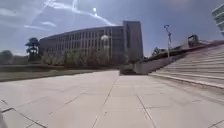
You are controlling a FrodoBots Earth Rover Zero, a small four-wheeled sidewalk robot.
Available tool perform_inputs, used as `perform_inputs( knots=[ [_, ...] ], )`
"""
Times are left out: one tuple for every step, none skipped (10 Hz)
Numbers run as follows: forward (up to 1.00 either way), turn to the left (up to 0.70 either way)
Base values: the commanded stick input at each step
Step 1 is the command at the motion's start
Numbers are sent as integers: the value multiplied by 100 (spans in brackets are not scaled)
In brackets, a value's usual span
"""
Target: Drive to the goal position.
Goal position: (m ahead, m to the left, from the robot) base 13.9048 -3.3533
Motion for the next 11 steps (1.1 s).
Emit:
perform_inputs(
  knots=[
    [70,-5],
    [70,-5],
    [70,-5],
    [70,-5],
    [70,-5],
    [70,-5],
    [70,-5],
    [70,-5],
    [70,-5],
    [70,-5],
    [70,-5]
  ],
)
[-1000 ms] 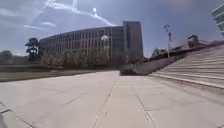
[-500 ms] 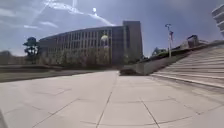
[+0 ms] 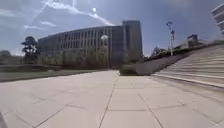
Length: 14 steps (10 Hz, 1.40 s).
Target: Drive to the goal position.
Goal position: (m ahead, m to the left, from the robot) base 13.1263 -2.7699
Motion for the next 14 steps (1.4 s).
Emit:
perform_inputs(
  knots=[
    [70,-5],
    [70,-5],
    [70,-5],
    [70,-5],
    [70,-5],
    [70,-5],
    [70,-5],
    [70,-5],
    [70,-5],
    [70,-5],
    [70,-5],
    [70,-5],
    [70,-5],
    [70,-5]
  ],
)
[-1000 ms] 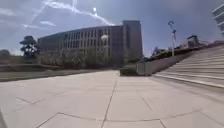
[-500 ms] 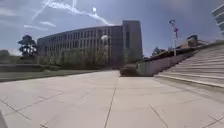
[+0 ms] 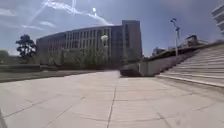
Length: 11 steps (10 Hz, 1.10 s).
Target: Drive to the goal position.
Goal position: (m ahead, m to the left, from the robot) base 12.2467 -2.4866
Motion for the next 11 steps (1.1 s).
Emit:
perform_inputs(
  knots=[
    [70,-5],
    [70,-5],
    [70,-5],
    [70,-5],
    [70,-5],
    [70,-5],
    [70,-5],
    [70,-5],
    [70,-5],
    [70,-5],
    [70,-5]
  ],
)
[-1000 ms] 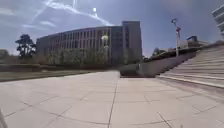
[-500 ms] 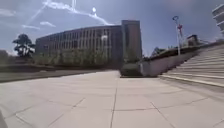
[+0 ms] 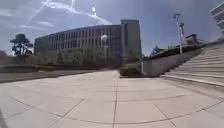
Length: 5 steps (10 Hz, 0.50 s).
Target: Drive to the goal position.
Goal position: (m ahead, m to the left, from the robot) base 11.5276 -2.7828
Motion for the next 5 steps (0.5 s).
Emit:
perform_inputs(
  knots=[
    [70,-5],
    [70,-5],
    [70,-5],
    [70,-5],
    [70,-5]
  ],
)
